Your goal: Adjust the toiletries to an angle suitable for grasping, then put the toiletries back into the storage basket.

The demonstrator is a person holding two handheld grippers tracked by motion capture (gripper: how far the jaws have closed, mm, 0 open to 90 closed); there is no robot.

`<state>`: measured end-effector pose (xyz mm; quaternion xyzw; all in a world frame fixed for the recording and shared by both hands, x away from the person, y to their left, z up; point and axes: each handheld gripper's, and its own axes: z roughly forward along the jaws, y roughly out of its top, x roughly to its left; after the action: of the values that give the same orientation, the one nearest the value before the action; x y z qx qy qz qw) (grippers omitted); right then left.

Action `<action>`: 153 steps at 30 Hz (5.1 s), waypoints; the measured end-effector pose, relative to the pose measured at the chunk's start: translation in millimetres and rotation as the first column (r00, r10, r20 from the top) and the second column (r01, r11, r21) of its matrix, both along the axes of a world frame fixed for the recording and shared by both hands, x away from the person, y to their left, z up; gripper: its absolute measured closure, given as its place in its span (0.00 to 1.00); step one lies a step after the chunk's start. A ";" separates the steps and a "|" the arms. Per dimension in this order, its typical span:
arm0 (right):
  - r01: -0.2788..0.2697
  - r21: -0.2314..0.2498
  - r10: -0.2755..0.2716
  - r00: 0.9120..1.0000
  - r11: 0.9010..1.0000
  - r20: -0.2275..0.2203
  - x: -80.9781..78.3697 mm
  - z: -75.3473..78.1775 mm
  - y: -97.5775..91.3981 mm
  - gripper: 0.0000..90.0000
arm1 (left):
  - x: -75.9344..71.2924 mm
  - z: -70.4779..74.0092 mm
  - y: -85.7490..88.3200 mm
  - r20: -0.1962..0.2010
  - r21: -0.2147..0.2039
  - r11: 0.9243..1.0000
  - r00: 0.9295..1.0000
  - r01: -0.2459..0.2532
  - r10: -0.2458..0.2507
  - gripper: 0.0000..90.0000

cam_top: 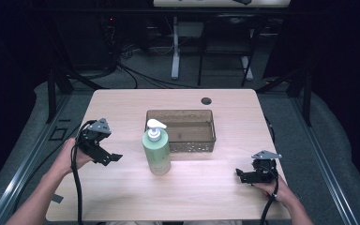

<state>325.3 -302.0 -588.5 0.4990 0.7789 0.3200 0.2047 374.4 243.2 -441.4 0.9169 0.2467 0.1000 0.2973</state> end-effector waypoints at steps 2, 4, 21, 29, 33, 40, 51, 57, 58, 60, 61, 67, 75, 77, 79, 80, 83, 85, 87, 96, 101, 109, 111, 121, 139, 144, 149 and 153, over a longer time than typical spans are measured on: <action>0.001 0.001 -0.001 1.000 1.000 0.001 0.0 -0.1 0.1 0.00 | 1.8 7.0 -3.4 -0.004 0.008 1.000 1.000 0.015 -0.015 0.00; 0.001 0.001 -0.001 1.000 1.000 0.001 0.0 -0.1 0.0 0.00 | 3.6 14.5 -7.4 -0.004 0.021 0.999 0.999 0.040 -0.039 0.00; -0.002 -0.001 0.002 1.000 1.000 0.000 -0.1 0.0 -0.1 0.00 | 14.1 60.5 -39.4 -0.002 0.138 0.971 0.980 0.197 -0.199 0.00; -0.002 0.000 0.002 1.000 1.000 0.000 0.0 0.0 0.2 0.00 | 16.3 75.2 -53.1 0.003 0.178 0.950 0.965 0.256 -0.261 0.00; -0.002 0.000 0.002 1.000 1.000 -0.001 0.1 0.1 0.3 0.00 | 18.2 83.7 -59.5 0.007 0.189 0.942 0.959 0.277 -0.284 0.00; -0.003 0.000 0.003 1.000 1.000 -0.001 0.1 0.1 0.3 0.00 | 21.1 98.6 -71.9 0.020 0.230 0.922 0.946 0.310 -0.323 0.00; -0.003 0.000 0.003 1.000 1.000 0.000 0.2 0.1 0.3 0.00 | 21.7 109.2 -88.8 0.003 0.275 0.886 0.922 0.372 -0.388 0.00; -0.004 0.001 0.004 1.000 1.000 0.000 0.2 0.0 0.3 0.00 | 22.5 114.9 -96.7 0.007 0.292 0.872 0.911 0.393 -0.413 0.00; -0.004 0.001 0.004 1.000 1.000 0.000 0.2 0.0 0.3 0.00 | 22.5 115.8 -98.2 0.007 0.300 0.870 0.911 0.391 -0.412 0.00; -0.005 0.000 0.005 1.000 1.000 -0.001 0.2 0.1 0.2 0.00 | 22.3 117.7 -100.8 0.006 0.309 0.865 0.909 0.395 -0.418 0.00; -0.003 -0.001 0.003 1.000 1.000 0.000 0.2 0.1 0.2 0.00 | 22.3 119.2 -103.3 0.009 0.316 0.861 0.906 0.398 -0.422 0.00; -0.005 0.000 0.005 1.000 1.000 -0.001 0.2 0.1 0.2 0.00 | 24.3 122.0 -111.5 0.008 0.327 0.851 0.900 0.410 -0.436 0.00; -0.005 -0.001 0.005 1.000 1.000 -0.001 0.3 0.1 0.1 0.00 | 26.7 125.2 -124.3 0.000 0.322 0.839 0.887 0.438 -0.462 0.00; -0.004 -0.001 0.004 1.000 1.000 0.000 0.2 0.1 0.2 0.00 | 26.7 124.3 -129.1 -0.005 0.334 0.831 0.883 0.445 -0.470 0.00; -0.004 -0.001 0.004 1.000 1.000 0.000 0.2 0.1 0.2 0.00 | 27.1 123.0 -133.8 -0.017 0.342 0.821 0.877 0.457 -0.481 0.00; -0.005 0.000 0.005 1.000 1.000 0.000 0.3 0.1 0.1 0.00 | 27.1 122.1 -136.1 -0.020 0.348 0.819 0.878 0.456 -0.479 0.00; -0.006 -0.001 0.006 1.000 1.000 0.000 0.3 0.1 0.1 0.00 | 28.4 121.3 -141.3 -0.032 0.365 0.805 0.870 0.468 -0.492 0.00; -0.004 -0.001 0.004 1.000 1.000 0.000 0.2 0.1 0.1 0.00 | 28.8 120.8 -144.2 -0.042 0.376 0.796 0.867 0.475 -0.497 0.00; -0.006 0.000 0.006 1.000 1.000 0.000 0.3 0.0 0.1 0.00 | 28.3 120.8 -147.3 -0.039 0.391 0.788 0.864 0.475 -0.502 0.00; -0.005 -0.001 0.005 1.000 1.000 0.000 0.3 0.1 0.2 0.00 | 25.0 119.4 -159.1 -0.076 0.431 0.737 0.835 0.520 -0.544 0.04; -0.004 -0.001 0.004 1.000 1.000 0.000 0.3 0.1 0.2 0.00 | 28.9 116.4 -160.7 -0.097 0.438 0.732 0.837 0.522 -0.539 0.13; -0.006 -0.002 0.006 1.000 1.000 -0.001 0.5 0.3 0.1 0.00 | 31.8 117.1 -159.1 -0.108 0.422 0.733 0.832 0.534 -0.544 0.22; -0.006 -0.003 0.006 1.000 1.000 -0.001 0.5 0.3 0.1 0.00 | 31.5 117.2 -159.8 -0.114 0.429 0.729 0.833 0.533 -0.542 0.24; -0.007 -0.005 0.007 1.000 1.000 0.000 1.0 0.2 0.1 0.00 | 29.6 116.4 -164.6 -0.129 0.456 0.702 0.821 0.547 -0.556 0.35; -0.007 -0.004 0.007 1.000 1.000 0.001 1.3 0.1 0.3 0.00 | 31.3 119.6 -171.6 -0.169 0.464 0.668 0.798 0.582 -0.578 0.59; -0.007 -0.004 0.007 1.000 1.000 0.001 1.2 0.1 0.2 0.00 | 32.5 119.9 -174.6 -0.189 0.476 0.659 0.800 0.582 -0.570 0.61; -0.008 -0.005 0.008 1.000 1.000 0.001 1.2 0.2 0.3 0.00 | 33.1 117.6 -176.2 -0.201 0.483 0.651 0.798 0.585 -0.568 0.64; -0.008 -0.004 0.008 1.000 1.000 0.001 1.2 0.1 0.3 0.00 | 33.7 114.7 -176.0 -0.211 0.485 0.645 0.794 0.591 -0.569 0.66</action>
<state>326.5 -301.8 -588.4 0.4953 0.7814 0.3194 0.2050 408.0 67.2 -326.7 0.9938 -0.0913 0.0452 0.0453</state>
